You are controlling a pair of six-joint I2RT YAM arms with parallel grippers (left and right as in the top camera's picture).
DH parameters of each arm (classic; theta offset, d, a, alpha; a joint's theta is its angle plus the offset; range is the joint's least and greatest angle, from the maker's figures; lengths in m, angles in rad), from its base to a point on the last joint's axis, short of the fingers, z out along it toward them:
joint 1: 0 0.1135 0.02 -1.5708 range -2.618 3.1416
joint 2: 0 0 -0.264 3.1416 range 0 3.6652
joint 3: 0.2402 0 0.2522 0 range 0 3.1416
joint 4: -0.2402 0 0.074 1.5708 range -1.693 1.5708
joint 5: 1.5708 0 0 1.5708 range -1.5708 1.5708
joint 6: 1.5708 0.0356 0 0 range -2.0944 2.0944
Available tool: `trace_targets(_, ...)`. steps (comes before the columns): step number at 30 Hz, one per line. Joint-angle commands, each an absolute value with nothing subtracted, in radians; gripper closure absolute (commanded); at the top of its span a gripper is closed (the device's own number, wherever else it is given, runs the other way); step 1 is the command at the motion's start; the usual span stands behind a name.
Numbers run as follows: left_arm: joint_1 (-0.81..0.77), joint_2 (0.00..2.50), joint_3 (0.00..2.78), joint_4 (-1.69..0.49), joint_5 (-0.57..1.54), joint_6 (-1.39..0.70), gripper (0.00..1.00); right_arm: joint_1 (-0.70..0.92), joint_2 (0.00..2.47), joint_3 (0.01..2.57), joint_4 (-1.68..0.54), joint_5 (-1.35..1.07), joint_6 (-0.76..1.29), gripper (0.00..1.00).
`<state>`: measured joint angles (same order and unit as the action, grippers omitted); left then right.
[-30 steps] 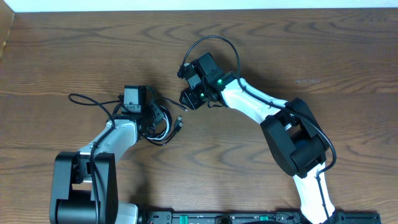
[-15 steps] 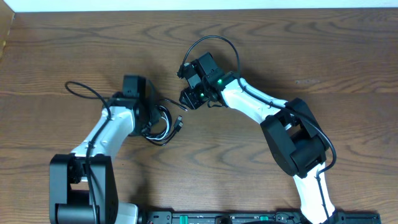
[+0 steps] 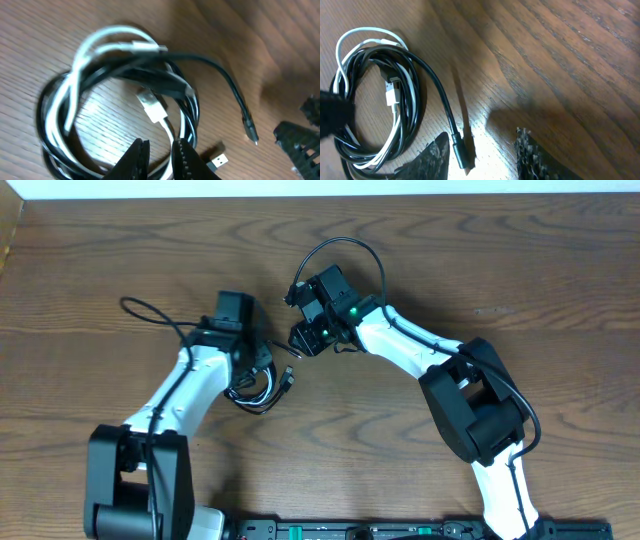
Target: Untangle cables
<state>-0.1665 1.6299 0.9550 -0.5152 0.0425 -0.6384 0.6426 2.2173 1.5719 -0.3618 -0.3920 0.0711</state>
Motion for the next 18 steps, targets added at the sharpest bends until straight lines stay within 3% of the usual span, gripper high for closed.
trace_targets(1, -0.197, 1.685, 0.960, -0.514, -0.012, -0.694, 0.79, 0.641, 2.228, 1.573, -0.364, -0.394, 0.062, 0.62)
trace_targets(18, -0.175, 1.783, 0.983, -0.536, -0.020, -0.690, 0.80, 0.641, 2.228, 1.573, -0.371, -0.394, 0.062, 0.60)
